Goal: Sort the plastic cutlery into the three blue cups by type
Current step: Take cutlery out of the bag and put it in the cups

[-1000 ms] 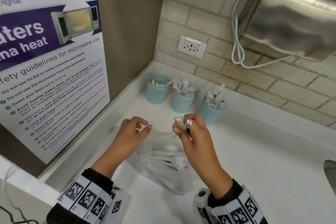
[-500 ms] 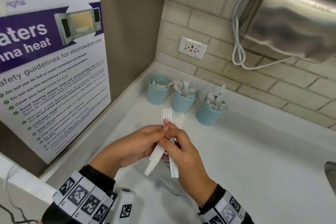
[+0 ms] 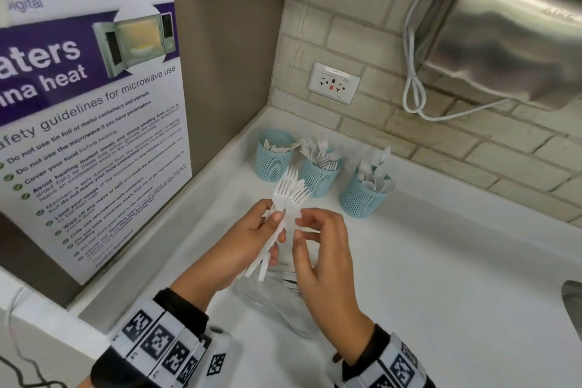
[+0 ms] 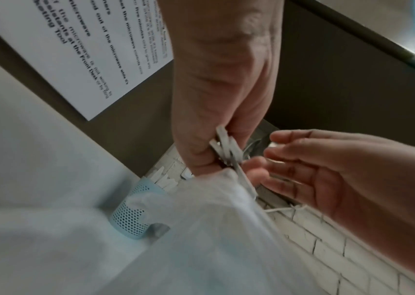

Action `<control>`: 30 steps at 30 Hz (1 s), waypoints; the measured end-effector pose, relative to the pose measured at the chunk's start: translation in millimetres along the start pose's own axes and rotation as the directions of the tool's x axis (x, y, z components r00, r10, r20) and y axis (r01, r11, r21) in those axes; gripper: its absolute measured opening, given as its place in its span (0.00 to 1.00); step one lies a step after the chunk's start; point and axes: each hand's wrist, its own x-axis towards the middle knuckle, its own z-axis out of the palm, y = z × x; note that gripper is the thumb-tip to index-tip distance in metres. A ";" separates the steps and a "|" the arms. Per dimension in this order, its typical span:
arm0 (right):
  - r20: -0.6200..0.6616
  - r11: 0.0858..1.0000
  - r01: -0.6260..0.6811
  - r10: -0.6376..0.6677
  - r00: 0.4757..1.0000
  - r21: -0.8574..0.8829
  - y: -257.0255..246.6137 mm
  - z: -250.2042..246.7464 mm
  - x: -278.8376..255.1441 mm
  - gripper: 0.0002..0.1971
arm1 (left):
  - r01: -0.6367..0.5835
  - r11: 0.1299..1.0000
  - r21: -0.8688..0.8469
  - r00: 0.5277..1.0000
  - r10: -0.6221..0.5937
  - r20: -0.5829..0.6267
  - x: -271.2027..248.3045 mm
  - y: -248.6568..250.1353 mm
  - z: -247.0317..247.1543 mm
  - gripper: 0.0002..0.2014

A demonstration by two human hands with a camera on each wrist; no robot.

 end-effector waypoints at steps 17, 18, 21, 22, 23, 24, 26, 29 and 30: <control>0.254 0.604 -0.620 0.582 0.772 0.502 6.1 -19.8 33.3 0.04 | -0.037 0.999 -0.008 0.986 0.038 0.160 -3.8 -1.4 3.0 0.10; 0.261 0.577 -0.626 0.591 0.763 0.525 6.3 -20.5 34.2 0.04 | -0.051 0.999 0.000 0.985 0.051 0.162 -4.0 -1.4 3.7 0.09; 0.261 0.506 -0.625 0.613 0.746 0.595 6.1 -20.5 36.2 0.03 | -0.078 0.997 0.016 0.983 0.074 0.168 -5.4 -0.3 5.4 0.10; 0.250 0.488 -0.617 0.621 0.742 0.617 6.2 -20.6 36.8 0.04 | -0.077 0.997 0.009 0.983 0.074 0.169 -5.8 0.3 5.3 0.11; 0.243 0.476 -0.609 0.625 0.742 0.634 7.3 -21.0 37.1 0.06 | -0.075 0.997 0.003 0.982 0.073 0.172 -6.0 0.5 5.0 0.12; 0.245 0.471 -0.606 0.622 0.743 0.641 8.3 -21.9 37.5 0.08 | -0.071 0.998 0.002 0.982 0.069 0.174 -5.9 0.3 4.6 0.12; 0.275 0.486 -0.612 0.597 0.754 0.624 10.0 -23.6 38.0 0.11 | -0.065 0.998 0.001 0.983 0.063 0.170 -5.9 0.1 4.1 0.13; 0.289 0.545 -0.609 0.561 0.776 0.576 11.3 -25.0 38.2 0.10 | -0.064 0.998 -0.024 0.987 0.067 0.143 -5.7 -0.3 4.6 0.13; 0.270 0.562 -0.603 0.564 0.780 0.567 11.9 -25.3 38.6 0.09 | -0.062 0.998 -0.034 0.990 0.066 0.124 -5.3 -0.3 5.1 0.14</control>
